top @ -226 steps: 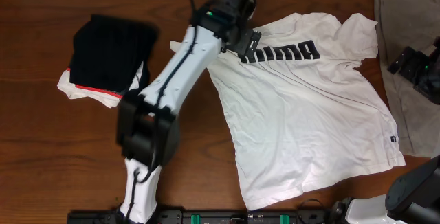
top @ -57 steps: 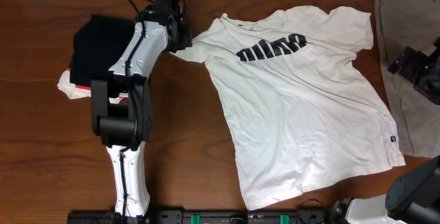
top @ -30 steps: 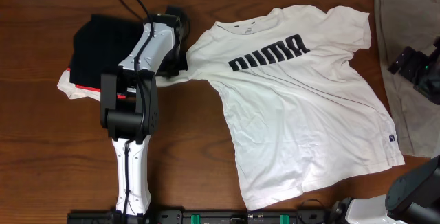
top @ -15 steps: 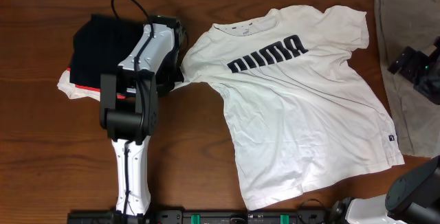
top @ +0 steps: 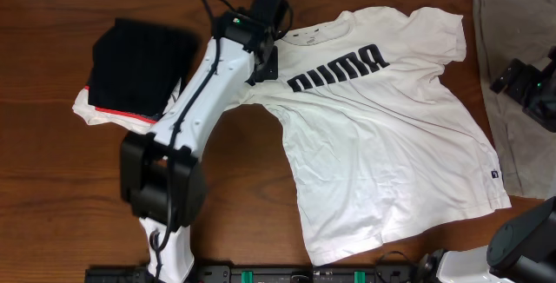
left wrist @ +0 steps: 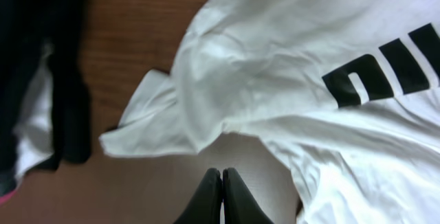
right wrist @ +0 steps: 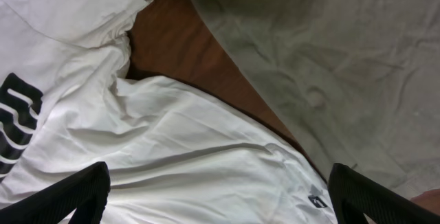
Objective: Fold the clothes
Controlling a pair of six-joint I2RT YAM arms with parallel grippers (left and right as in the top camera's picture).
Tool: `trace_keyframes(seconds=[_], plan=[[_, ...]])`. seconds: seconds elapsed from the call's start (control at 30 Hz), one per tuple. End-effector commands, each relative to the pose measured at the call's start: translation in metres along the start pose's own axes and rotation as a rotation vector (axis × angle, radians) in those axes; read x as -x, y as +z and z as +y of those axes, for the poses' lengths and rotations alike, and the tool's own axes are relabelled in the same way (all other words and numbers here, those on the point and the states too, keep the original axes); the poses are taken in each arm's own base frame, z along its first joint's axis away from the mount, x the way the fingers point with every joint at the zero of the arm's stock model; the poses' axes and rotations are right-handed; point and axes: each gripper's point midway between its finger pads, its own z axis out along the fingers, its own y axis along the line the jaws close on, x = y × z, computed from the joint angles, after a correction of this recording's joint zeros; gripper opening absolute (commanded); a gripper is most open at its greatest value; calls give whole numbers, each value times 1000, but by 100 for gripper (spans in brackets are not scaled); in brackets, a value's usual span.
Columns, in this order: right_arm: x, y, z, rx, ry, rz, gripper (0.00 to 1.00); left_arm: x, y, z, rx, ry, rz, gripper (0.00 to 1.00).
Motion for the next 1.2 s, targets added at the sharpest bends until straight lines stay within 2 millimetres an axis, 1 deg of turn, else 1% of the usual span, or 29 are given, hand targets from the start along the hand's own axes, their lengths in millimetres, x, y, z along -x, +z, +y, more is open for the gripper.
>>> trace_keyframes(seconds=[0.0, 0.03, 0.13, 0.27, 0.37, 0.47, 0.53, 0.67, 0.8, 0.97, 1.07, 1.17], plan=[[0, 1, -3, -12, -3, 2, 99, -5, 39, -18, -77, 101, 63, 6], [0, 1, -3, -12, -3, 2, 99, -5, 47, -22, -87, 122, 66, 6], [0, 1, -3, -12, -3, 2, 99, -7, 69, -24, -79, 134, 87, 6], [0, 1, -3, -12, -3, 2, 99, -12, 100, -23, -61, 133, 122, 6], [0, 1, -3, -12, -3, 2, 99, -16, 122, -19, -49, 123, 147, 6], [0, 1, -3, -12, -3, 2, 99, -22, 137, -9, -33, 109, 184, 6], [0, 1, -3, -12, -3, 2, 99, -26, 143, -1, -20, 99, 208, 6], [0, 1, -3, -12, -3, 2, 99, -37, 151, 21, 42, 65, 266, 6], [0, 1, -3, -12, -3, 2, 99, -56, 155, 34, 74, 33, 350, 6], [0, 1, -3, -12, -3, 2, 99, -89, 158, 44, 120, -12, 450, 6], [0, 1, -3, -12, -3, 2, 99, -111, 158, 50, 163, -74, 512, 6], [0, 1, -3, -12, -3, 2, 99, -128, 158, 55, 201, -133, 556, 6]])
